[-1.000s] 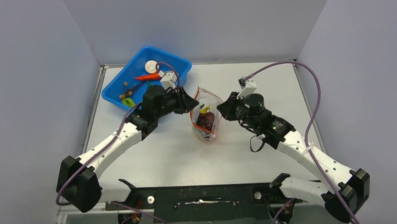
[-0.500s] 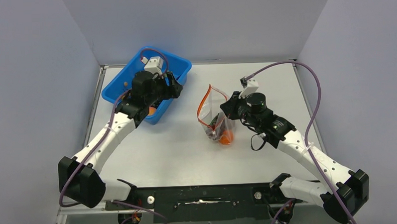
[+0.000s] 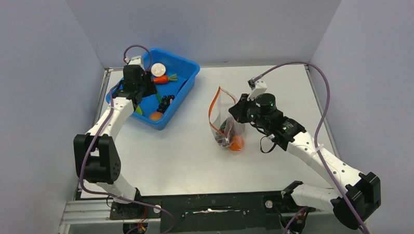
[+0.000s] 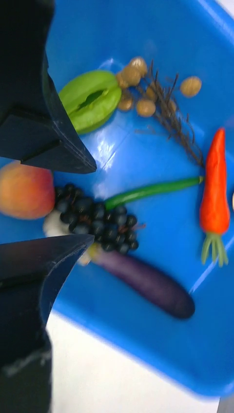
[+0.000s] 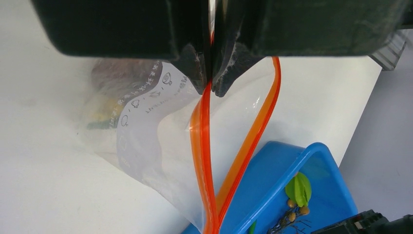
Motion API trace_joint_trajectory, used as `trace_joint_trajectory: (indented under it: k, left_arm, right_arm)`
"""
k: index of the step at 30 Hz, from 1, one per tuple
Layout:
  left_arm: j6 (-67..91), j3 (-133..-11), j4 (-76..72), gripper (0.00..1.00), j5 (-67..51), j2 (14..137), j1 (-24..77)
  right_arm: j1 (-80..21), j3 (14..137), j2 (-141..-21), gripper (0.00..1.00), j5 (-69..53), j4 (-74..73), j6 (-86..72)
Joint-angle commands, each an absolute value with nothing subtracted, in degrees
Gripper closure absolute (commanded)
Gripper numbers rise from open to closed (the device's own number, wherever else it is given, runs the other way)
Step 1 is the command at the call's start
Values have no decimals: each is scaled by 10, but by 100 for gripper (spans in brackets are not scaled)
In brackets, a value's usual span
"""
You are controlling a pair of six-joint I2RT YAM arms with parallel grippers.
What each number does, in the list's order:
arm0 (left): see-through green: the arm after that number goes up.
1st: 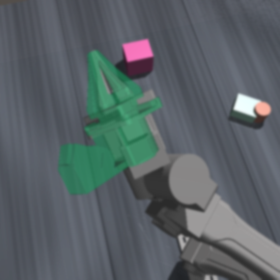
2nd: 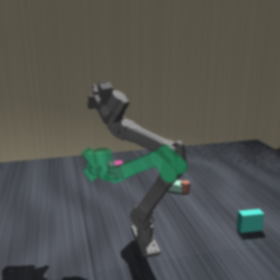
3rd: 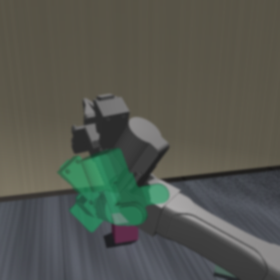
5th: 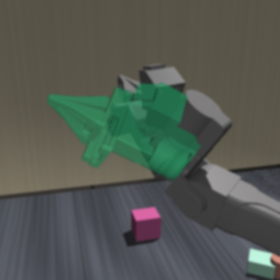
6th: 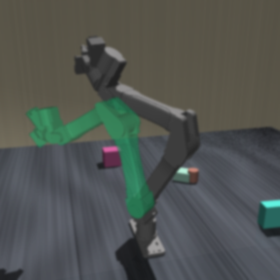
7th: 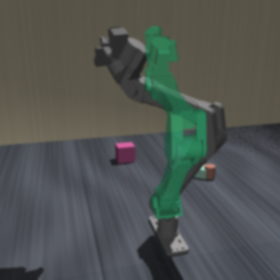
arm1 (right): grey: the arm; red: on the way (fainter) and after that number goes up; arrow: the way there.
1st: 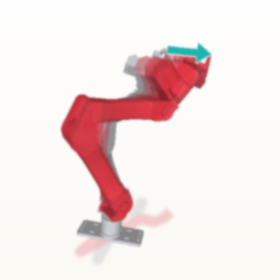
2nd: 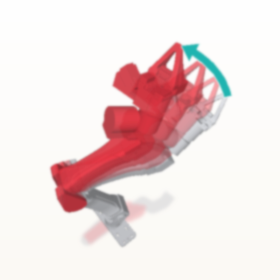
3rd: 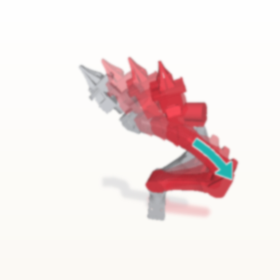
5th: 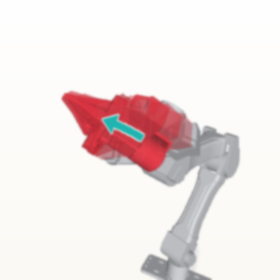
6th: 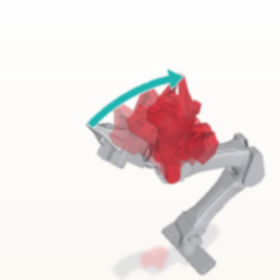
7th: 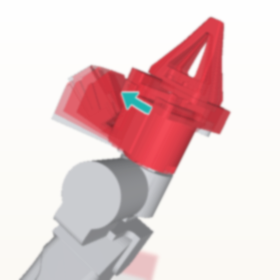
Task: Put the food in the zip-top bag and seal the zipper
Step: Pick up the fake fruit from the bin.
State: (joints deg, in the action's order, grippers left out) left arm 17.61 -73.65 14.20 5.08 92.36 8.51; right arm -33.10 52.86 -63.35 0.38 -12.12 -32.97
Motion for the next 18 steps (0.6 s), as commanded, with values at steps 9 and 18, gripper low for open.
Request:
trace_joint_trajectory:
  k: [9, 18]
  left_arm:
    - [57, -906, 188, 61, 164, 1087, 34]
    - [10, -991, 239, 54, 201, 1178, 34]
  right_arm:
    - [-321, 590, -648, 100, 14, -98, -325]
    - [-320, 592, -650, 100, 17, -96, -331]
